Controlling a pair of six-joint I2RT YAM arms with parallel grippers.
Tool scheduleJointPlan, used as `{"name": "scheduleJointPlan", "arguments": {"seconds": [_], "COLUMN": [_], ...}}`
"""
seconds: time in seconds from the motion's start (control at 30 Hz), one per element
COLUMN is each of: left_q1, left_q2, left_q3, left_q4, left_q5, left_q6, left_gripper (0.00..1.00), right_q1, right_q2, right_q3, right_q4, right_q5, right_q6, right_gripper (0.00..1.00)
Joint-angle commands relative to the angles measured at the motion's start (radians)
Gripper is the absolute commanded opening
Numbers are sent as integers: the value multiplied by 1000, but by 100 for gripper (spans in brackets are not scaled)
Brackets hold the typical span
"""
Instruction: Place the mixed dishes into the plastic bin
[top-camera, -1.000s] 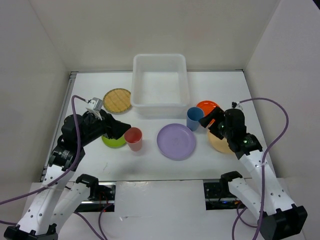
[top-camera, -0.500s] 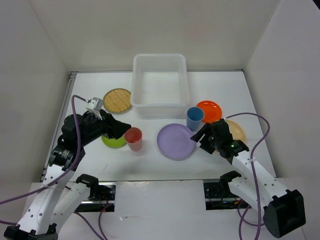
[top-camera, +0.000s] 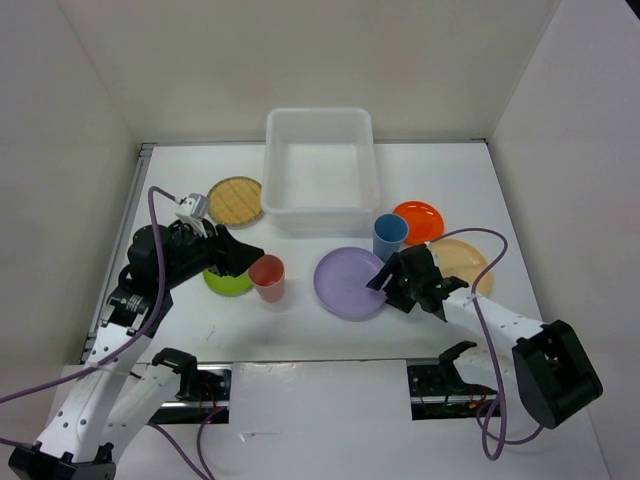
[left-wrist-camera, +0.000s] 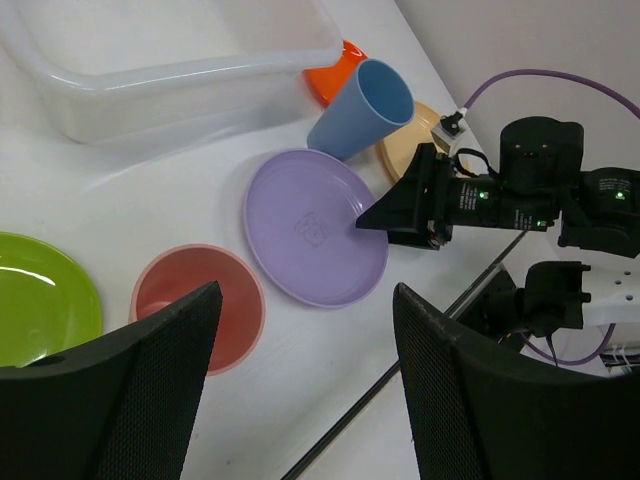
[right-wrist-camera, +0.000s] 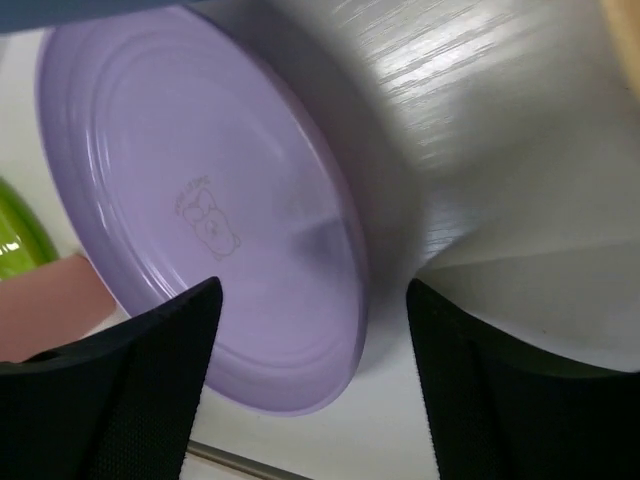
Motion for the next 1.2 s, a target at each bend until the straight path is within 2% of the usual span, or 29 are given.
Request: {"name": "scheduleJointPlan", "arguments": {"seconds": [0.0,0.17,0.2,0.3,0.4,0.43,0.5,0.53,0.63,0.73,0.97,1.17], "left_q1": [-1,-1,-1,-1,-1,-1,-1,-1,-1,-1,-1,-1], "left_q2": [-14,-23,-23,-23,-23,-23,-23,-23,-23,-23,-3,6], "left_q3": [4,4,4,4,4,4,4,4,4,13,22,41], "left_q4": [34,25,25,25,25,16,16,16,16,16,5,5], "left_q5": [23,23,23,23,23,23,14,14,14,14,12,12], "left_q6": [-17,-17,-17,-17,-17,-17,-17,-17,-17,-17,-6,-6], "left_gripper": [76,76,76,76,76,76,76,76,76,77,79,79], "right_q1": [37,60,60,69,69,69,69,69,69,69,69,78], "right_q2": [57,115,115,124,114,102,77,59,19,-69,-418,-422], "right_q3": [12,-18,-28,-39,-50,-50,-60,-61,-61,-61,16,125], "right_q4": [95,153,153,164,155,155,146,135,86,0,-213,-278], "right_q5": [53,72,73,95,106,106,106,106,106,106,28,-131], "right_q6": [29,87,88,109,118,118,128,128,138,138,138,56], "right_gripper": [75,55,48,34,32,25,21,12,3,0,0,0]}}
